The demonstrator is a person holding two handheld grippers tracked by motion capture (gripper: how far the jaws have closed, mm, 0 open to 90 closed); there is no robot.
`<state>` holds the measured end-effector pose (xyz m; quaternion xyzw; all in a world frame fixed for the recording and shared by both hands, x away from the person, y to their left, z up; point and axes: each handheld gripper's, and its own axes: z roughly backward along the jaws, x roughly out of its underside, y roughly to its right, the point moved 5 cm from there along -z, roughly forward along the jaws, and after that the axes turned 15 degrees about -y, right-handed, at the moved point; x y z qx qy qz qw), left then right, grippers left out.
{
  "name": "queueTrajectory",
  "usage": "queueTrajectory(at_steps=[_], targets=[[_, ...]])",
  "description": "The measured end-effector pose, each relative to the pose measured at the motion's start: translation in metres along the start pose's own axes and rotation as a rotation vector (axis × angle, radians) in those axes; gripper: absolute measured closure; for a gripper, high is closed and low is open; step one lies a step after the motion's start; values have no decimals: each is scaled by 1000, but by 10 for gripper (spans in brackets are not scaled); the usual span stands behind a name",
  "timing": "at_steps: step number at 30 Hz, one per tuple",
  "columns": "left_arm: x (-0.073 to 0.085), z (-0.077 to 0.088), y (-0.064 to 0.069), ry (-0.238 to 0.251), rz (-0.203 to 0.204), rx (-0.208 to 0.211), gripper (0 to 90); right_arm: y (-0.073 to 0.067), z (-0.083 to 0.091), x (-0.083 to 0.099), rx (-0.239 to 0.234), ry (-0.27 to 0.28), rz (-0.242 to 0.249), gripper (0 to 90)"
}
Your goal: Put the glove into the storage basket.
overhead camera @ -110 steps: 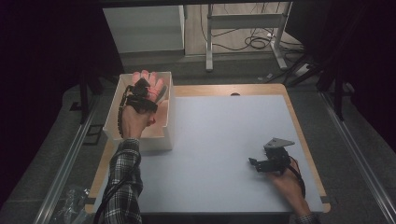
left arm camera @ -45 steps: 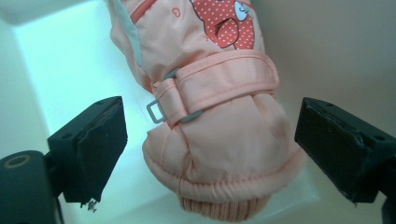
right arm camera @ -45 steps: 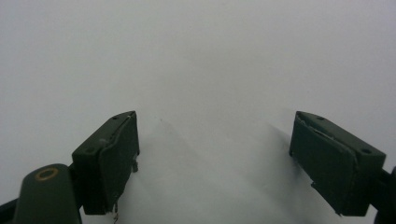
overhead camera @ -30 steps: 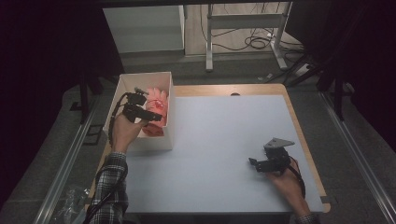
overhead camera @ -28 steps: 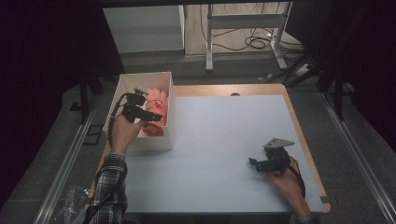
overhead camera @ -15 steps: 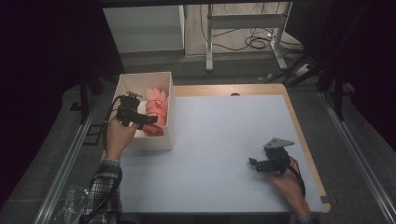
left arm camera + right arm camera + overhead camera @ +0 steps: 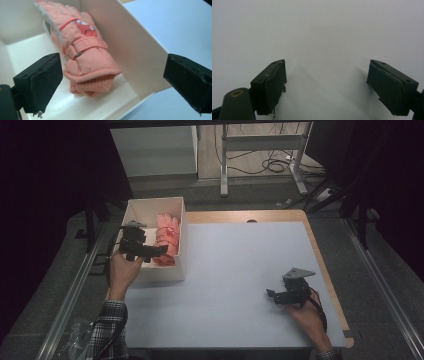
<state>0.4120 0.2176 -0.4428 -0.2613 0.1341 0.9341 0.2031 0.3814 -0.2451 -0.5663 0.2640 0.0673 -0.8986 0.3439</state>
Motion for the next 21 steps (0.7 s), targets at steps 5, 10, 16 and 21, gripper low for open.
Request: queueTrajectory(at_steps=[5, 10, 16, 21], targets=[[-2, 2, 15, 22, -35, 21, 27, 0, 0, 0, 0, 0, 0, 159], [-6, 2, 31, 28, -78, 33, 27, 0, 0, 0, 1, 1, 0, 159], [-11, -1, 53, 30, -136, 46, 27, 0, 0, 0, 1, -2, 1, 159], [-15, -6, 72, 27, -182, 63, 27, 0, 0, 0, 1, -2, 2, 159]])
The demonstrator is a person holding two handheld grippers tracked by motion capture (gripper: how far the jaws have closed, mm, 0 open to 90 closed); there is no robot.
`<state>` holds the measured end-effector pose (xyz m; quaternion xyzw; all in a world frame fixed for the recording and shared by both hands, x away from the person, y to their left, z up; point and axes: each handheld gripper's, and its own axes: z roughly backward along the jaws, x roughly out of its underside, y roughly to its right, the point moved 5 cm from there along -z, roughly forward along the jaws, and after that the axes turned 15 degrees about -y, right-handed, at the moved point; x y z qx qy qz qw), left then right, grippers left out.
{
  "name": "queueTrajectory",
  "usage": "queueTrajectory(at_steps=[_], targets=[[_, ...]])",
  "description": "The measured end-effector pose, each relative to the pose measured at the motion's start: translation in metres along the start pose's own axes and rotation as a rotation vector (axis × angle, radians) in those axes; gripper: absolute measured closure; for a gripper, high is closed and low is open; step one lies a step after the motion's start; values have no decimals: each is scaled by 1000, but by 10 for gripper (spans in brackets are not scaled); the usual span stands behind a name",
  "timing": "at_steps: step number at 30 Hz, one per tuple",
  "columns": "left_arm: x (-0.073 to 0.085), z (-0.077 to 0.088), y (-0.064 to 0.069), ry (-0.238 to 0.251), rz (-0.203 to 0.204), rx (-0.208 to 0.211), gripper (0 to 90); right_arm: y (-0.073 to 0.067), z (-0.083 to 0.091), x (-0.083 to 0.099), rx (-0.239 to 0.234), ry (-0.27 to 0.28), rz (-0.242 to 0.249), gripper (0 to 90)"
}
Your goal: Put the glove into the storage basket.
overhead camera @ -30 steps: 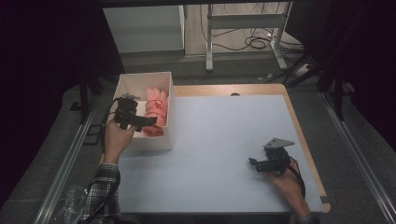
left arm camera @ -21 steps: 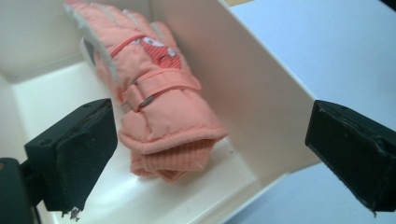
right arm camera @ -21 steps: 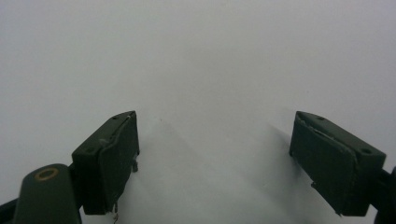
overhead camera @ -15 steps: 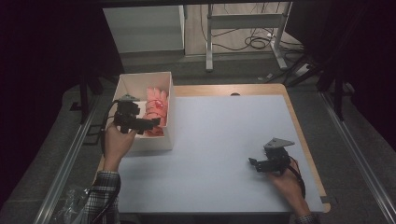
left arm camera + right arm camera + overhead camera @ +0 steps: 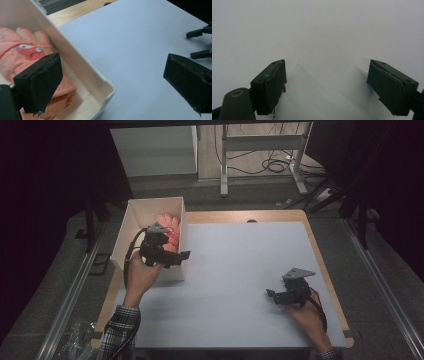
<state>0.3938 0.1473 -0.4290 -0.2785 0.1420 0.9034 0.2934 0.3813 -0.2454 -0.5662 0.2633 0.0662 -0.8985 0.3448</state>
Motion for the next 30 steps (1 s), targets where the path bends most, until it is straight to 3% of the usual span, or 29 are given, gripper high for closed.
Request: queueTrajectory(at_steps=[15, 24, 30], targets=[[-12, -35, 62, 10, -134, 101, 27, 0, 0, 0, 0, -1, -2, 159], [-2, -65, 94, -11, -195, 141, 27, 0, 0, 0, -1, -1, -3, 159], [12, -87, 107, -34, -220, 170, 27, 0, 0, 0, -1, -1, -3, 159]])
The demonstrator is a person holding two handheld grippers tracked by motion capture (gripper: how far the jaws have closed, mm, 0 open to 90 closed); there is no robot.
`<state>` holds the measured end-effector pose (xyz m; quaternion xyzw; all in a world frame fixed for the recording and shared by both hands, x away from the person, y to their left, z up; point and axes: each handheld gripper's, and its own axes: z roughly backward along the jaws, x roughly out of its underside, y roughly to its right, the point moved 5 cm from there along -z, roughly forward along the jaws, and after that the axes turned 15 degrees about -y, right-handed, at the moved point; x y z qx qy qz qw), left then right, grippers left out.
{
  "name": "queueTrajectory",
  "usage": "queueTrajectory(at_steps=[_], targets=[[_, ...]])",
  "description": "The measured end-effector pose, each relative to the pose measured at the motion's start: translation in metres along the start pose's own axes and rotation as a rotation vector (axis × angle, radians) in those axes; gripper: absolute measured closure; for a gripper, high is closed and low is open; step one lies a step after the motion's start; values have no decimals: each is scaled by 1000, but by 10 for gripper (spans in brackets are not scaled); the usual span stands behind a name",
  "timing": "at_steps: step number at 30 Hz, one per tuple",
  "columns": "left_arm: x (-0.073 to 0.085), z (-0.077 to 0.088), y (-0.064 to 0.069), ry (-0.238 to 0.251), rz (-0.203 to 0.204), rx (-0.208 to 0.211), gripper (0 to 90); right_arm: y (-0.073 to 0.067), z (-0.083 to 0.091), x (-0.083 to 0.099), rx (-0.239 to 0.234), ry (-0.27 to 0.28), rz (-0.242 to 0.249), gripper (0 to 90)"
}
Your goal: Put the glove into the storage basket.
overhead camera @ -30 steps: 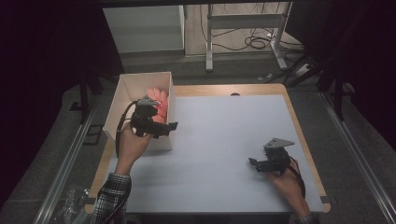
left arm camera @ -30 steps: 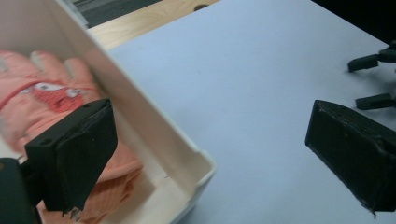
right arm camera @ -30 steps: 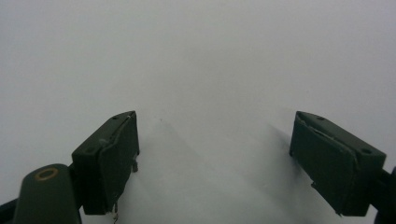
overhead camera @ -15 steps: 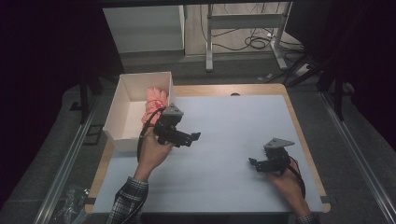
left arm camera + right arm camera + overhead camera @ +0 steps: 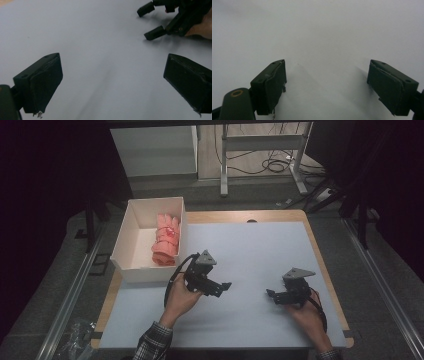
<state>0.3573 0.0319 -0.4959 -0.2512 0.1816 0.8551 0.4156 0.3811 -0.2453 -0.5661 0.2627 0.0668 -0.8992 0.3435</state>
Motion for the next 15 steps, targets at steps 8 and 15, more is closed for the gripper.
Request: queueTrajectory(at_steps=[8, 15], targets=[[20, -26, 8, -20, -20, 38, 26, 0, 0, 0, 0, 0, -1, 159], [39, -44, 12, -42, -23, 33, 26, 0, 0, 0, 1, 0, -1, 159]])
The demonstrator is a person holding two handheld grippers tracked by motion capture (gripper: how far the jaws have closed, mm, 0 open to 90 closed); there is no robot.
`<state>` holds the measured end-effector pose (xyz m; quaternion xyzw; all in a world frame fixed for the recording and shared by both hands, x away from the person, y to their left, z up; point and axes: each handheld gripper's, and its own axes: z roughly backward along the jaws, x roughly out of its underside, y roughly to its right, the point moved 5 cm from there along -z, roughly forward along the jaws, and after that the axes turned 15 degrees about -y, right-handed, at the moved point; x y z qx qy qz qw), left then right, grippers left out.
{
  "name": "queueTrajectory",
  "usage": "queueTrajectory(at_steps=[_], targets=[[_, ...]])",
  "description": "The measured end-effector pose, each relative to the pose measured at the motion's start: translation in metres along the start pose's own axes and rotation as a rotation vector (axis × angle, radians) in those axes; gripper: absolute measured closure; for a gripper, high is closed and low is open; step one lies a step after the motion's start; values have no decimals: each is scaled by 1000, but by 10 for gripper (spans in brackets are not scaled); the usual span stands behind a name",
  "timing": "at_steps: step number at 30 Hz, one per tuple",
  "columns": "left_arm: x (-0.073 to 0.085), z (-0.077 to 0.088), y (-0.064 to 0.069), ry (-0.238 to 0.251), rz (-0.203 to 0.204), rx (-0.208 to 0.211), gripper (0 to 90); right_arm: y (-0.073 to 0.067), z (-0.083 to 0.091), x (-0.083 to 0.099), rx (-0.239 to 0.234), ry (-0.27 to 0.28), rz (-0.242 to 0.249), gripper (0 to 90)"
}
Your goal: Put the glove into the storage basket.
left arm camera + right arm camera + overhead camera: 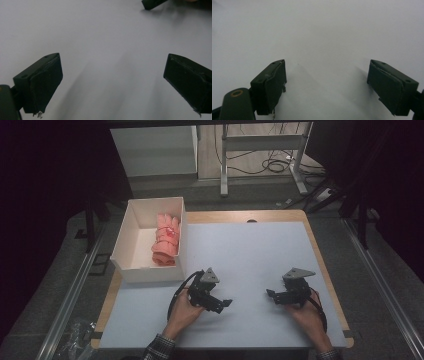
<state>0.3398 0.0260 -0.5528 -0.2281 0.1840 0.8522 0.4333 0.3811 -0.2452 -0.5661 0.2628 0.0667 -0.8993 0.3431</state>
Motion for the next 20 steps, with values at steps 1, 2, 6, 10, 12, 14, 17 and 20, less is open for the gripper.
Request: queueTrajectory(at_steps=[1, 2, 6, 10, 12, 14, 17, 20], targets=[[2, -2, 0, 0, 1, -1, 27, 0, 0, 0, 0, 0, 0, 159], [5, -3, 0, -1, 2, 0, 26, 0, 0, 0, 0, 0, 0, 159], [17, -11, -1, -16, 19, -27, 26, 0, 0, 0, 0, 0, -1, 159], [24, -17, -2, -47, 36, -68, 26, 0, 0, 0, 0, 0, -1, 159], [24, -17, -2, -48, 44, -101, 25, 0, 0, 0, 0, 1, 0, 159], [24, -18, -2, -65, 50, -117, 25, 0, 0, 0, 0, 1, -1, 159], [24, -19, -2, -73, 45, -120, 19, 0, 0, 0, -1, 1, -1, 159], [24, -19, -2, -72, 44, -122, 17, 0, 0, 0, 0, 1, 0, 158]])
